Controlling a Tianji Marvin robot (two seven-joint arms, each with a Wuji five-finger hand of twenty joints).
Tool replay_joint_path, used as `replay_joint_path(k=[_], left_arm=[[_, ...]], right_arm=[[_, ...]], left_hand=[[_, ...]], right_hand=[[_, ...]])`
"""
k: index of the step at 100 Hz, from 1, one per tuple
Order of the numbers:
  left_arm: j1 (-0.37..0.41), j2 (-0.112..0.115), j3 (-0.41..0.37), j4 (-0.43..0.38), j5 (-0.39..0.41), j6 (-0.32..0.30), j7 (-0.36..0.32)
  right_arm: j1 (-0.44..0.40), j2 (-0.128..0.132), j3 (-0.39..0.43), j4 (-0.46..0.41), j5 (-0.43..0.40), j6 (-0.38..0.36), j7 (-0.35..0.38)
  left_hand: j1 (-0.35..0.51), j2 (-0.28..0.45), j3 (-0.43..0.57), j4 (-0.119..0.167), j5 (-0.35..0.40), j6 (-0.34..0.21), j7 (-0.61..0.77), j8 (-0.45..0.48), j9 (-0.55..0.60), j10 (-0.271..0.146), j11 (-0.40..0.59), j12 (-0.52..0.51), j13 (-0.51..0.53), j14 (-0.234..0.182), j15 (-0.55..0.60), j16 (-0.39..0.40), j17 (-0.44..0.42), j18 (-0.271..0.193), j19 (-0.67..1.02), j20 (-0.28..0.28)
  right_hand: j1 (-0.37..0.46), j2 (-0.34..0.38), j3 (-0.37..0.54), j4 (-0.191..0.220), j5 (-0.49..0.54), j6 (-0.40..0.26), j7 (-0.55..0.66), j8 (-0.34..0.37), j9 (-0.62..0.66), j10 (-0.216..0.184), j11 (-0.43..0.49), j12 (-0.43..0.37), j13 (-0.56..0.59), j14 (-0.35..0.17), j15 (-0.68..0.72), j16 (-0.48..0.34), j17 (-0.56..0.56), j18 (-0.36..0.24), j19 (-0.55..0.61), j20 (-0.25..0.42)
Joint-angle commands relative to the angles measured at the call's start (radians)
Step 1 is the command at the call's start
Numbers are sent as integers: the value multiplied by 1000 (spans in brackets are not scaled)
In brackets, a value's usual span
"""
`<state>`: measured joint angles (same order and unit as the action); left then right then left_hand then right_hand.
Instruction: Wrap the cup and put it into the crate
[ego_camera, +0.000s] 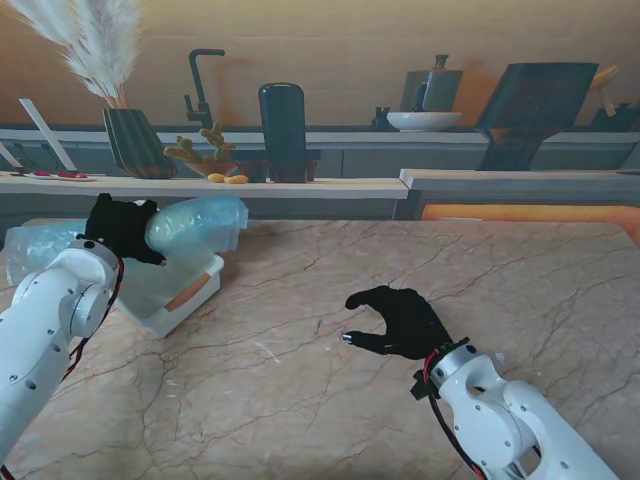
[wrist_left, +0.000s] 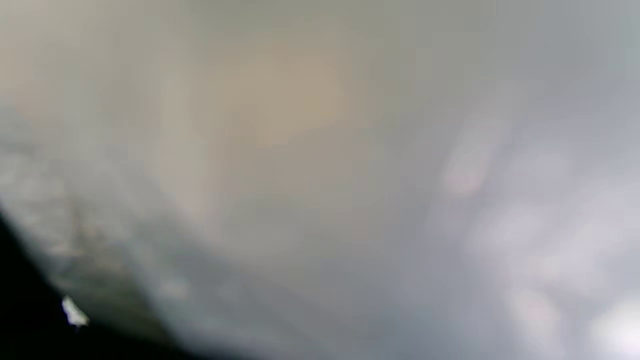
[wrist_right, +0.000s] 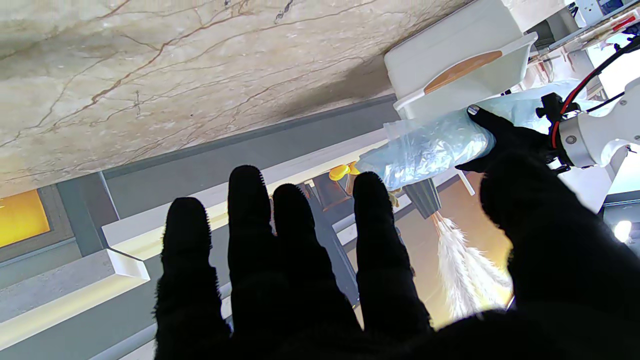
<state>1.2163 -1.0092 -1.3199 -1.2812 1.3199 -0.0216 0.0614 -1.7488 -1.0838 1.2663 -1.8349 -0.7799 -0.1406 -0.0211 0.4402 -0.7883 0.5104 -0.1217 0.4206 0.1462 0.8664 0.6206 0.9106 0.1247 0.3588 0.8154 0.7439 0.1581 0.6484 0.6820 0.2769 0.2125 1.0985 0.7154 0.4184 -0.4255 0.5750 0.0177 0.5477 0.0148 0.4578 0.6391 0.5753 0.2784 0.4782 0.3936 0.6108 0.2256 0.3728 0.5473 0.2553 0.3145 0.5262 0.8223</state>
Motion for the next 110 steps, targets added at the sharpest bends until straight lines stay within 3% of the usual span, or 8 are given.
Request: replay_joint_path(k=[1,36,79,84,110], left_arm=[[7,7,-15,6,-16,-6,6],[-34,6,38,87,-56,-8,51],[-68,15,110,135,-67,0,-23],[-72,16,118,135,-65,3,-46],[-108,17,175,154,-82,32,-109]], right_arm=[[5,0,-7,1,0,4,9],[8,1,-9,2,4,16,24],[11,2,-10,2,12,30,33],[12,2,-10,3,13,29,34],[15,2,-9,5,20,34,43]], left_hand=[[510,318,198,-27,67,-302,211,38,67,-129,28,40,-21,-35,-2,-7,-11,-12,-1,-3],[516,319,165,-30,83,-351,210,16,80,-149,7,21,-20,-47,-7,-2,-7,-15,-4,2],[465,279,143,-37,151,-378,189,-59,51,-141,-27,3,-59,-47,-71,-30,-41,7,-74,-17],[458,276,131,-37,160,-378,187,-71,6,-123,39,-55,-70,-44,-91,-42,-48,9,-95,-18],[446,274,107,-40,189,-385,167,-91,-72,-106,80,-131,-106,-35,-141,-70,-74,12,-150,-40]], right_hand=[[0,32,-20,-17,12,-12,-12,-6,14,6,-8,-2,6,9,3,11,-1,9,19,15],[-1,39,-23,-16,11,-10,-13,-6,15,6,-8,-2,5,11,2,10,-1,8,20,15],[-1,53,-28,-13,17,-12,-12,-6,19,8,-7,-2,5,9,3,11,-1,8,21,15],[0,53,-29,-12,15,-10,-13,-7,18,8,-8,-2,5,12,3,11,0,8,21,15],[0,59,-32,-11,23,-10,-11,-6,24,8,-7,-2,5,13,2,11,0,8,21,15]])
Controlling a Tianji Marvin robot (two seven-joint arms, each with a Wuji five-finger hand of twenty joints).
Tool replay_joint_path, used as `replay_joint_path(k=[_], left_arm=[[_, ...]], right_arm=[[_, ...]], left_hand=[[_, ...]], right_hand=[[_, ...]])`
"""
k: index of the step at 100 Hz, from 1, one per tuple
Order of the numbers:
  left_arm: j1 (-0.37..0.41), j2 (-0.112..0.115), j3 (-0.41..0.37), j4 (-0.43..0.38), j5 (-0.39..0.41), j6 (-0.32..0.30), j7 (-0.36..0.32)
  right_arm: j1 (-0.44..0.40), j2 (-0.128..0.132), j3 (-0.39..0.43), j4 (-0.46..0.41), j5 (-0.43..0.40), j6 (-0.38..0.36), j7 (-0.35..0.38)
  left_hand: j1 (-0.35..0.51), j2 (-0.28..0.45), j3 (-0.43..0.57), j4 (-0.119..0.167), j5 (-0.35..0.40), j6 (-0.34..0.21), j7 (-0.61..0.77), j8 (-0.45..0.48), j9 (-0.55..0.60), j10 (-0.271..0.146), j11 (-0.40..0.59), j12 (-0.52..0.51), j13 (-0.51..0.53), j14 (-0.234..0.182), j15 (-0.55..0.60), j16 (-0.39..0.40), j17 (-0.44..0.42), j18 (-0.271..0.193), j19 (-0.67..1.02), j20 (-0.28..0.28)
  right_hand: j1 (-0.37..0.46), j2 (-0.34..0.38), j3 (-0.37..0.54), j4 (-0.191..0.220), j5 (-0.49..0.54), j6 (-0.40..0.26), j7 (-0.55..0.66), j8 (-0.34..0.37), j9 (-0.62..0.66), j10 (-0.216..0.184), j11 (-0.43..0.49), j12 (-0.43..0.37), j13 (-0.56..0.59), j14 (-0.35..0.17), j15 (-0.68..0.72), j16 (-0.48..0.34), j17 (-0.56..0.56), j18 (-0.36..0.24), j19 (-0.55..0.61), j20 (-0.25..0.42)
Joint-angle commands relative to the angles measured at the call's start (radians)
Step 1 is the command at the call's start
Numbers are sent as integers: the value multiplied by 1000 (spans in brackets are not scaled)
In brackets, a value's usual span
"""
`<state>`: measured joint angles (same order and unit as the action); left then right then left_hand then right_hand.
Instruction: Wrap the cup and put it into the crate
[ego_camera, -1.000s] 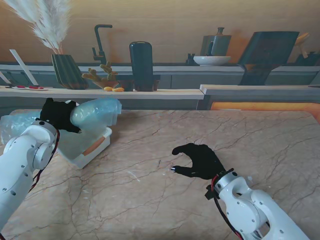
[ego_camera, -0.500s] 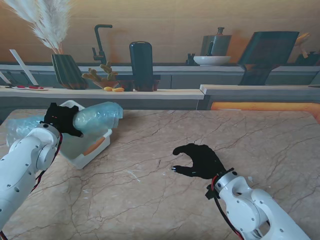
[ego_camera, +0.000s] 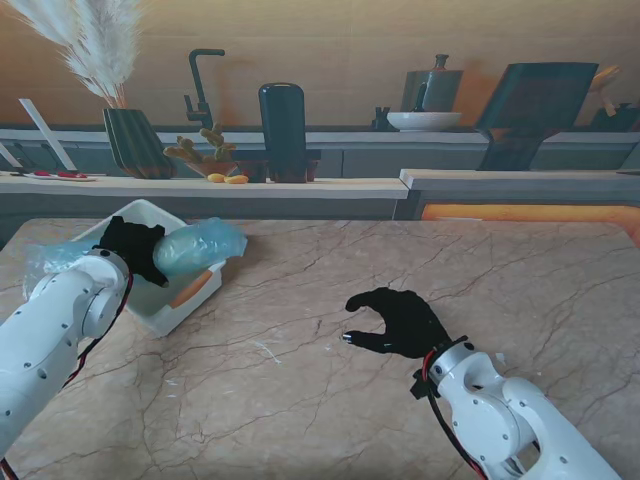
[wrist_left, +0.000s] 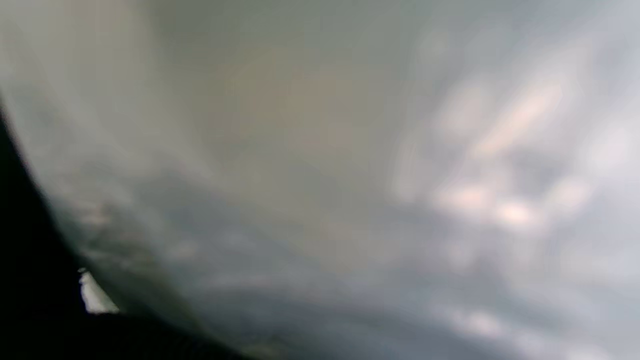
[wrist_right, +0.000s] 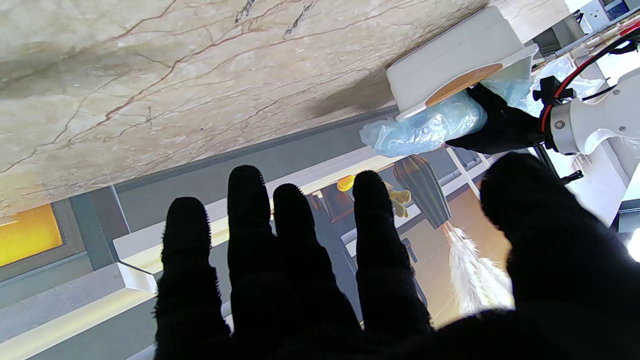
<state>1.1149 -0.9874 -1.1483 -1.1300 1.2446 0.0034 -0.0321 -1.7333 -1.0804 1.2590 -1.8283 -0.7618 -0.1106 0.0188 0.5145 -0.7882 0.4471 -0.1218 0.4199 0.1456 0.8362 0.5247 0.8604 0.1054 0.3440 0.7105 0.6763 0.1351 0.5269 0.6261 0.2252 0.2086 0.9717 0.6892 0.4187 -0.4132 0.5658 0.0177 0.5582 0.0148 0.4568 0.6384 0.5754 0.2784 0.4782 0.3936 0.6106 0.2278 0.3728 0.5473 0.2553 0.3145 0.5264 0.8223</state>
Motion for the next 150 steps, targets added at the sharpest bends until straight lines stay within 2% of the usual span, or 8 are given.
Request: replay_joint_path(k=[1,18,49,74,99,108,135,150], left_arm=[[-8,-5,5,3,-7,9,-20],[-25,2,34,1,13,18,-97],[-62,11,96,3,32,30,-221],[-83,19,138,-13,76,41,-338],[-81,20,158,-25,104,78,-385],[-77,21,164,-12,119,81,-329],[-45,19,118,-67,174,72,-384],[-40,20,102,-103,213,39,-477]], right_arm=[[0,-1,-2,-2,2,4,4],[2,0,-3,0,7,6,9],[8,1,-4,3,13,11,19],[9,1,-4,5,16,8,23],[9,0,-2,7,18,8,18],[9,0,-2,8,18,7,18],[10,-1,0,11,18,5,12],[9,-2,1,13,17,2,6]], left_hand=[[371,273,168,-41,192,-384,196,3,-26,-85,95,-29,-41,-12,-21,-15,-24,17,-25,-14],[363,286,117,-39,215,-387,170,-13,-106,-67,118,-198,-93,-3,-72,-45,-58,13,-87,-36],[363,352,-16,-27,229,-376,127,-24,-204,-36,32,-263,-218,5,-175,-112,-138,-14,-247,-110],[366,405,-203,7,189,-343,-57,13,-295,-13,-33,-304,-299,15,-234,-150,-188,-13,-348,-147],[205,542,-255,64,135,-275,-262,11,-402,-7,-93,-334,-376,14,-295,-181,-233,-12,-447,-174],[165,524,-264,64,144,-266,-269,10,-408,-2,-99,-339,-387,24,-305,-187,-237,4,-458,-171],[89,566,-371,72,25,-223,-452,-74,-497,4,-152,-373,-448,17,-365,-238,-272,4,-580,-190],[89,625,-465,81,-4,-208,-523,-108,-528,7,-184,-393,-479,19,-397,-270,-273,9,-658,-197]], right_hand=[[0,47,-23,-11,12,-9,-10,-6,24,8,-7,-2,5,10,2,11,0,8,21,15],[1,51,-25,-10,16,-9,-10,-6,26,10,-8,-2,6,10,2,11,0,7,22,15],[1,56,-28,-8,18,-9,-11,-5,29,9,-8,-2,6,11,3,11,2,7,23,15],[1,60,-31,-7,20,-11,-11,-5,32,8,-7,-1,6,10,3,11,2,7,23,15],[1,63,-32,-5,21,-10,-10,-4,33,9,-5,0,8,9,5,12,4,5,24,15],[1,63,-33,-5,21,-11,-10,-4,34,7,-5,0,9,9,5,12,5,5,25,15],[1,67,-35,-3,22,-12,-8,-3,36,6,-2,1,10,8,7,13,6,4,26,15],[3,68,-35,-2,22,-11,-7,-2,36,6,0,1,10,6,8,13,7,3,27,15]])
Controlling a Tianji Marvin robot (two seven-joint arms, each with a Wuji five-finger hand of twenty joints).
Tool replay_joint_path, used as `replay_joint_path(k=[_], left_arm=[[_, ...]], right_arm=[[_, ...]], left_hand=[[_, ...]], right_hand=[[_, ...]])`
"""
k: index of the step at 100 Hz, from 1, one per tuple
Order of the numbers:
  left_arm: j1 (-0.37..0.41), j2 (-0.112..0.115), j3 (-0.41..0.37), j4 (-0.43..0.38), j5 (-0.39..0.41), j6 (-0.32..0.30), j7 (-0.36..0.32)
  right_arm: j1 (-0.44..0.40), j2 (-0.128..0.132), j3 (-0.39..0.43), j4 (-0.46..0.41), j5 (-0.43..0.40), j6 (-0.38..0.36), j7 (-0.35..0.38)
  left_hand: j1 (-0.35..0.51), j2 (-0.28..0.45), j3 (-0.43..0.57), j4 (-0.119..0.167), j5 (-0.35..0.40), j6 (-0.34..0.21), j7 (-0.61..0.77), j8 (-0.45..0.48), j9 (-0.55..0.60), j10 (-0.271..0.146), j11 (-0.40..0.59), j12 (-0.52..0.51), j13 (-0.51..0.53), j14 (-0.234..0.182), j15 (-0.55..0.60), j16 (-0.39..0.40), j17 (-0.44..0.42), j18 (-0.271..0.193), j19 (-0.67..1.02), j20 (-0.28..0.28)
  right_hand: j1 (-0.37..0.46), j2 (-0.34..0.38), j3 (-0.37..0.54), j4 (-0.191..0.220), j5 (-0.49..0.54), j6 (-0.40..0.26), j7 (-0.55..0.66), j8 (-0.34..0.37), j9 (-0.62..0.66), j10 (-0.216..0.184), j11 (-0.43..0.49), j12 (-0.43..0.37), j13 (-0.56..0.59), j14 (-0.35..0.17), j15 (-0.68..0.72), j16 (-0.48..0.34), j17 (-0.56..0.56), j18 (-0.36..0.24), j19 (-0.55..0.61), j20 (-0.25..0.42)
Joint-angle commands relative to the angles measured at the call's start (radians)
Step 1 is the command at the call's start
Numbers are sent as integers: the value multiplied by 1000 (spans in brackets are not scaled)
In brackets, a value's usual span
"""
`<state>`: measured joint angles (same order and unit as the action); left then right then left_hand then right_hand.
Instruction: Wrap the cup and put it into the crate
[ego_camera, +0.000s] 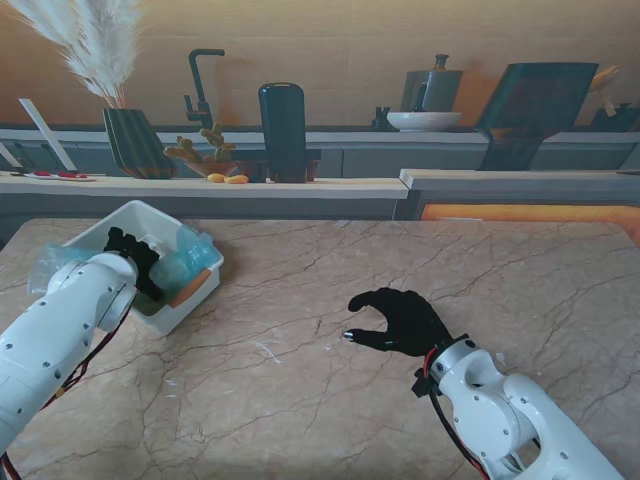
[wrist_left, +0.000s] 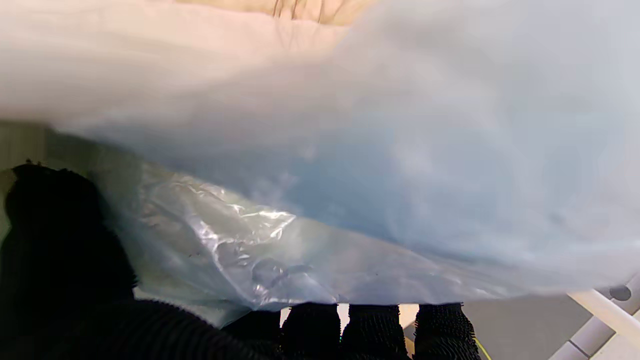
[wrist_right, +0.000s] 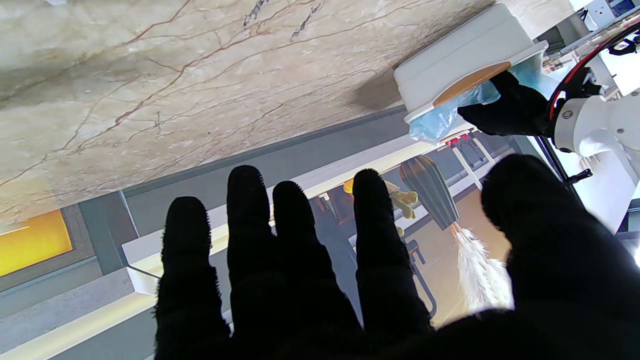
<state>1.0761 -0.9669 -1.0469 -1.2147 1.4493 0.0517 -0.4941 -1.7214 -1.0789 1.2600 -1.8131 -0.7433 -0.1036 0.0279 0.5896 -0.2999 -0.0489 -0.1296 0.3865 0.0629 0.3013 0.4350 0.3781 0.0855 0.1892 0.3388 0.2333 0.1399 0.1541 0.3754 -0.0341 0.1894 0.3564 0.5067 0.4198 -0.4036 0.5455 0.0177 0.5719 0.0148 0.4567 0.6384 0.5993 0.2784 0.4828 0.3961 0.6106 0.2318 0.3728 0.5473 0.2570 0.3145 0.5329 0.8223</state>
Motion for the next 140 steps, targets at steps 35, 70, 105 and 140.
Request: replay_joint_path(k=[35,70,105,140], left_arm=[[-17,-1,29,-18,21,4,-53],[12,-4,-19,-53,54,-9,-42],[42,-7,-80,-106,54,-58,-63],[114,-16,-184,-206,56,-83,-51]], right_arm=[[-2,-5,1,3,-5,-8,-19],[1,-7,-1,9,-8,-11,-30],[-1,-9,3,13,-11,-14,-43],[-4,-9,7,15,-20,-22,-53]], left_hand=[[-20,72,37,96,-79,3,-143,-130,-80,63,-59,-38,-56,28,-43,-48,13,49,-140,-22],[-30,21,39,88,-63,44,-149,-167,-70,69,-54,-38,-49,37,-37,-51,33,63,-162,-18],[-54,-26,46,99,-39,32,-125,-172,-67,65,-58,-42,-46,41,-40,-57,41,79,-175,-13],[-77,-16,65,97,-28,2,-117,-172,-44,68,-66,-45,-35,51,-40,-62,50,86,-179,-11]], right_hand=[[3,59,-16,0,11,-8,-3,-1,16,5,1,0,14,2,14,15,9,3,25,15],[5,60,-17,2,15,-10,1,1,16,4,5,1,11,-1,16,15,10,3,29,15],[7,59,-18,4,20,-7,6,3,16,4,8,0,13,-1,18,15,10,2,31,14],[6,60,-18,5,24,-7,9,6,19,5,15,3,13,0,20,15,9,3,34,12]])
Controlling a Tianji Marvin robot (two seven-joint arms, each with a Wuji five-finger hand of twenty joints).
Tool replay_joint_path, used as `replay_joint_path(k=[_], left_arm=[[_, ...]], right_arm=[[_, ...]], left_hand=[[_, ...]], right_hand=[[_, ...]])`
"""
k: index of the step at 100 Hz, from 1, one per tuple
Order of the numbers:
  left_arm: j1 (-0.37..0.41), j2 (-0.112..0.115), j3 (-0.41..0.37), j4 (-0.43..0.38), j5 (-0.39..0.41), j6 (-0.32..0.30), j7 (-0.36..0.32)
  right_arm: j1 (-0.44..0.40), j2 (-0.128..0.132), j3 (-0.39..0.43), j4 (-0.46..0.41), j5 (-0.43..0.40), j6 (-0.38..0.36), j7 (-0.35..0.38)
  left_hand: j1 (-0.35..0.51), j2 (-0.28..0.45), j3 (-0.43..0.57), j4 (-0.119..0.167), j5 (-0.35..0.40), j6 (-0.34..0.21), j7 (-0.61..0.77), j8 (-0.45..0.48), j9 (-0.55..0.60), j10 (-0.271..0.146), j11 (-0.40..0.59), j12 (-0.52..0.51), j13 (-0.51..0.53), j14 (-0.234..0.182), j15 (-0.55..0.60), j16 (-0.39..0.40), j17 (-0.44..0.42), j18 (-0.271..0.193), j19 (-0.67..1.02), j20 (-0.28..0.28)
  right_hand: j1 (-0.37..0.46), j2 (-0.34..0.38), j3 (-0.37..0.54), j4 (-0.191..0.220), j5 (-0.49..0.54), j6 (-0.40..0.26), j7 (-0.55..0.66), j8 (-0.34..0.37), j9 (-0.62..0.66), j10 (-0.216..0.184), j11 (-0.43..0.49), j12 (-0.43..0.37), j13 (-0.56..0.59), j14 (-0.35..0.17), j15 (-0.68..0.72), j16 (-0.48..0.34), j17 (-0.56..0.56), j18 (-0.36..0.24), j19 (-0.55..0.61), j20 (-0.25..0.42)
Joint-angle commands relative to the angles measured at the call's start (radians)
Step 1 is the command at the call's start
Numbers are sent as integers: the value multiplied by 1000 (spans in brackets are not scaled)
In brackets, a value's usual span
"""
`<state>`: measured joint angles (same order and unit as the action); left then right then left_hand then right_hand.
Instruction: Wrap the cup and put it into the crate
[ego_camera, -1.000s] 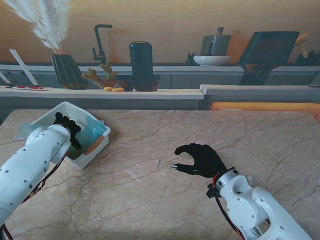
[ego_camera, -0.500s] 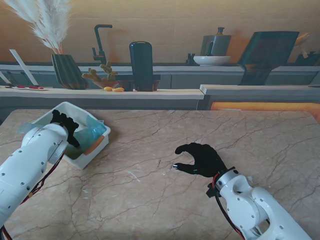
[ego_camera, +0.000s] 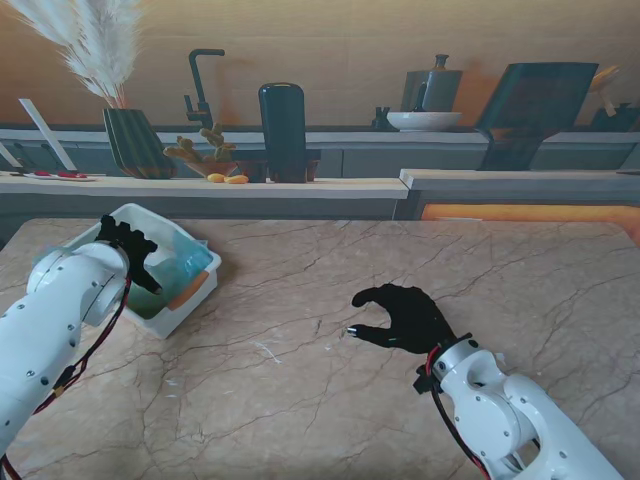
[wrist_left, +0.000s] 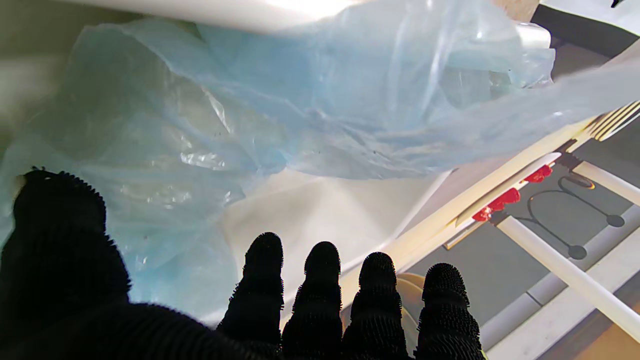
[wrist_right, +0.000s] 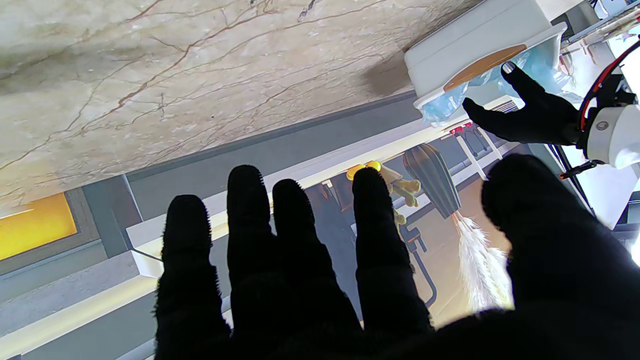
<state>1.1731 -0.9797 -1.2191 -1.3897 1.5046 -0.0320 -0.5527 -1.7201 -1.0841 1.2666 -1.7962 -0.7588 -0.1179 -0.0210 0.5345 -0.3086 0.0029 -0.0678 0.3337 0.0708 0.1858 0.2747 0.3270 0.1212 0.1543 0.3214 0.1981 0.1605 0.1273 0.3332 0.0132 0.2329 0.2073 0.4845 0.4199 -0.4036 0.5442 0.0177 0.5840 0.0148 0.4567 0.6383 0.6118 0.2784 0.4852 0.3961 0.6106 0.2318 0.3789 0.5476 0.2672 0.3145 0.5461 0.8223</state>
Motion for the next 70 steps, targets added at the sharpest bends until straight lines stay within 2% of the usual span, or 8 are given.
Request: replay_joint_path(k=[1,8,18,32,52,58,65,70], left_arm=[[21,-4,-16,-36,2,-2,8],[50,-6,-55,-75,11,-21,21],[96,-11,-106,-124,-9,-31,106],[153,-21,-162,-205,-65,-41,176],[226,-44,-188,-282,-254,5,296],[247,-53,-182,-289,-315,18,359],[267,-67,-165,-292,-403,35,439],[286,-75,-156,-306,-454,36,457]], right_arm=[[-6,-4,0,-2,-4,-8,-4],[-7,-4,2,-2,-4,-11,-5],[-9,-5,4,-2,-5,-15,-10],[-13,-5,6,-2,-4,-19,-15],[-23,-9,13,0,-11,-43,-46],[-28,-9,17,-3,-12,-50,-48],[-30,-10,16,-3,-16,-62,-59],[-30,-11,14,-1,-20,-73,-71]], left_hand=[[-22,-8,13,35,25,-7,-1,-12,7,32,-31,-28,1,31,-13,-20,3,43,-30,11],[-21,1,19,34,23,-16,0,-10,11,30,-32,-27,5,32,-11,-19,6,44,-30,12],[-6,-2,28,33,42,-28,14,-2,35,46,-26,-23,26,43,-2,-14,21,56,-22,16],[-5,32,32,31,47,-28,28,12,53,51,-28,-21,57,57,13,-4,61,71,12,33],[21,47,8,34,57,15,59,66,80,62,-27,-10,92,73,32,17,64,81,80,55],[32,51,-3,37,42,56,95,117,92,68,-19,3,104,77,39,25,64,79,117,56],[47,35,-5,38,51,65,127,158,114,77,-13,10,116,89,47,32,64,88,149,58],[50,40,-4,38,45,64,120,160,117,76,-14,10,114,86,46,32,60,84,157,57]], right_hand=[[6,60,-16,5,13,-8,10,6,7,4,13,3,13,0,14,15,-1,3,20,12],[6,60,-17,5,12,-7,9,6,7,4,14,4,12,0,15,15,-1,3,21,12],[6,59,-17,5,13,-8,9,6,7,5,15,4,13,0,16,15,-1,2,21,11],[4,62,-17,5,-16,-18,-4,3,3,5,15,5,11,-2,15,15,-1,1,22,11],[15,58,-11,9,-34,-33,-4,0,3,0,18,5,15,-6,19,16,2,0,24,10],[15,63,-10,13,-51,-24,-8,-1,-2,-3,17,5,14,-8,18,15,2,-3,25,9],[17,62,-7,19,-74,-13,-14,-4,-3,-5,20,6,17,-12,19,14,6,-5,27,9],[18,59,-6,23,-83,-10,-16,-5,-3,-8,23,6,19,-13,20,14,10,-5,29,9]])
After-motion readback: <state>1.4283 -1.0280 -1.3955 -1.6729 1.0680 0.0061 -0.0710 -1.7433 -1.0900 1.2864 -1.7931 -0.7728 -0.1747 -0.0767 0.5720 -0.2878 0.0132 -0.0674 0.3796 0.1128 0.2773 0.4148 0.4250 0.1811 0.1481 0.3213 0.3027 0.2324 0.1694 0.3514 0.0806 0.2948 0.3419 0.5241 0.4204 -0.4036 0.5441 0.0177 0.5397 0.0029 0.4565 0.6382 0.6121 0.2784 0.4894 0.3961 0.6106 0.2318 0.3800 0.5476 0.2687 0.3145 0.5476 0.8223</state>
